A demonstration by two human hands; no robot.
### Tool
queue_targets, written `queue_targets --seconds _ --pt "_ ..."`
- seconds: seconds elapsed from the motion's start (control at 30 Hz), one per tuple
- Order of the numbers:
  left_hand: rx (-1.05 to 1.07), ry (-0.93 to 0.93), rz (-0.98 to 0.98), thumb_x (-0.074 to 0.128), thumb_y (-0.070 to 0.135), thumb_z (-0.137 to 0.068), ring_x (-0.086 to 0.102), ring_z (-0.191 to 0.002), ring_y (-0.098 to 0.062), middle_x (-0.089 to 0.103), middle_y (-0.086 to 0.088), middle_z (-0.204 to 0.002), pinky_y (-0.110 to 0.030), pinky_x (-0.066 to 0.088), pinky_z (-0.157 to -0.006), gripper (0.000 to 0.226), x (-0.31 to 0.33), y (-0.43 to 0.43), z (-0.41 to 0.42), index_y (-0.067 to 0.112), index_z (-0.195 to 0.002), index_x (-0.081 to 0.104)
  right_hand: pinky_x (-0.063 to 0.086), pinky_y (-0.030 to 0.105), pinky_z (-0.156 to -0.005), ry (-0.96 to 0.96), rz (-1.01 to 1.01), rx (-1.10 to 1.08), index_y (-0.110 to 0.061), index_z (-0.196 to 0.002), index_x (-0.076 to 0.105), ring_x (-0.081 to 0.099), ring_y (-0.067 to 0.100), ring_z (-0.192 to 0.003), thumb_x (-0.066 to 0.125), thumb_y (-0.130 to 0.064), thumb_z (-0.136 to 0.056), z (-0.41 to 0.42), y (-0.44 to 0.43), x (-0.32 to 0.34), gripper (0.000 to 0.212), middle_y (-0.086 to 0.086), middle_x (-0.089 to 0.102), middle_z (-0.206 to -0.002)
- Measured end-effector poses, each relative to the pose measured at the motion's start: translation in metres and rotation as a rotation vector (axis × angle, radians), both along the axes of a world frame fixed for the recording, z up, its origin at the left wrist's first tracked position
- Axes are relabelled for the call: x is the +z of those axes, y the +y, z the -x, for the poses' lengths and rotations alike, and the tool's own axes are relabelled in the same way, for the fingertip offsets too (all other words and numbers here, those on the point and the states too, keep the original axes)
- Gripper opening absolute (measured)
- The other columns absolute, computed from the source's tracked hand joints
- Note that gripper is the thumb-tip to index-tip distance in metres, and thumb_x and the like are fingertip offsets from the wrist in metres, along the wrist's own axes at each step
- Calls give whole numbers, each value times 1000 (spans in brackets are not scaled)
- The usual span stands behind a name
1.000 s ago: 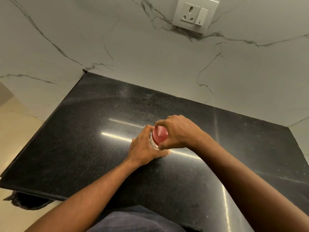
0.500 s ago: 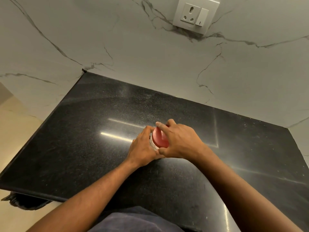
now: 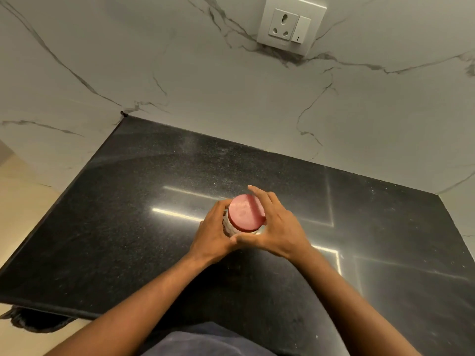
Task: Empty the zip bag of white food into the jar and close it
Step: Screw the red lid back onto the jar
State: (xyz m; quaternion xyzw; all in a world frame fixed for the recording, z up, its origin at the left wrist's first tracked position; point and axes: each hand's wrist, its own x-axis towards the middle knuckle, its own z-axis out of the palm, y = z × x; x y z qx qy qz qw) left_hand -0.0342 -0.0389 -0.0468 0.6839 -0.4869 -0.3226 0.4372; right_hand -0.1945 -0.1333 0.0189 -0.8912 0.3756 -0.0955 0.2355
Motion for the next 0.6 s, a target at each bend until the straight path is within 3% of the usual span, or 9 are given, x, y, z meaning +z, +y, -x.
queue_targets --seconds 0.1,0.2,0.3,0.37,0.5,0.6 --pt "18 59 -3 96 46 -71 55 -135 -9 50 8 -151 -39 53 -111 101 -9 12 -1 32 -153 39 52 36 -105 -121 -96 -145 -32 -162 21 53 12 -133 79 -81 -62 9 20 -23 126 -5 44 -157" --pt "56 66 -28 93 25 -76 52 -137 -4 51 7 -153 -28 46 -113 95 -16 21 -6 28 -155 41 53 36 -107 -331 -262 -268 -33 -157 32 56 7 -133 91 -63 -63 7 40 -48 115 -8 51 -154" --pt "51 55 -23 90 20 -80 55 -120 18 60 16 -139 -9 47 -99 78 -11 22 -9 36 -145 51 55 20 -99 -516 -339 -341 -47 -145 41 59 -5 -126 91 -57 -70 -4 50 -64 91 -21 58 -142" --pt "54 46 -19 90 19 -81 58 -114 19 64 16 -133 -6 50 -94 71 -6 20 -14 38 -139 55 52 12 -93 -562 -335 -365 -55 -140 42 59 -8 -123 89 -62 -70 -13 50 -66 85 -26 59 -137" --pt "83 51 -10 89 18 -82 59 -112 21 66 19 -130 0 47 -88 67 4 14 -37 38 -138 59 52 9 -91 -584 -350 -349 -66 -133 42 60 -10 -121 89 -69 -65 -35 36 -61 82 -38 61 -130" --pt "96 43 1 89 21 -83 59 -114 18 65 22 -129 1 47 -88 67 16 2 -62 32 -143 60 55 14 -94 -574 -353 -298 -60 -136 41 61 -9 -121 88 -71 -64 -58 16 -53 87 -28 62 -133"
